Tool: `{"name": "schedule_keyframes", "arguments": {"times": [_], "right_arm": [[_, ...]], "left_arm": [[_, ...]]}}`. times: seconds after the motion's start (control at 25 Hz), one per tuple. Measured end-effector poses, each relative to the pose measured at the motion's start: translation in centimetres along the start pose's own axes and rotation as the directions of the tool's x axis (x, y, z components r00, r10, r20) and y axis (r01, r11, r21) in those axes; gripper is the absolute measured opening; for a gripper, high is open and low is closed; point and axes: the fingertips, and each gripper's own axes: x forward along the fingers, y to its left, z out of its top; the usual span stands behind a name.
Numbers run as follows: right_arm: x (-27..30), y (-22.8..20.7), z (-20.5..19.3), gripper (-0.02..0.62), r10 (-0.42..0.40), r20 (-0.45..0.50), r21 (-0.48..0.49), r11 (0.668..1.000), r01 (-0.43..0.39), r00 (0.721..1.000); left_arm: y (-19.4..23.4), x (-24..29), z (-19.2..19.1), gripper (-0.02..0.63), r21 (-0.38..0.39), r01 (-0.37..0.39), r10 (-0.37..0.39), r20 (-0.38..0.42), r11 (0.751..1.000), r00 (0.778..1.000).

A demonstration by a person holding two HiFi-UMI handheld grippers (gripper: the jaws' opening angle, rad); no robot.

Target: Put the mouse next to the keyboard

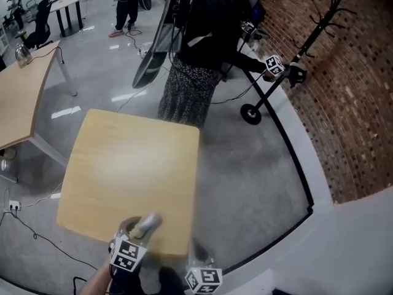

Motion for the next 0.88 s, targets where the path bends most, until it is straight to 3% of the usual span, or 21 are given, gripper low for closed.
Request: {"name": "schedule_keyframes", "arguments": {"times": [0.44, 0.88], "right_arm": [[-0.7, 3.3, 2.2, 0.014, 0.052, 0.035, -0.047, 0.998, -0.051, 0.998], [-1.0, 8.3, 4.1, 0.014, 0.158, 0.064, -0.118, 0.982, -0.149, 0.985]], "left_arm": [[1.7, -4.6, 1.0, 0.061, -0.022, -0.082, 0.083, 0.072, 0.996, 0.994], [3.8, -9.9, 1.0, 0.029, -0.055, -0.189, 0.195, 0.124, 0.980, 0.973]]}}
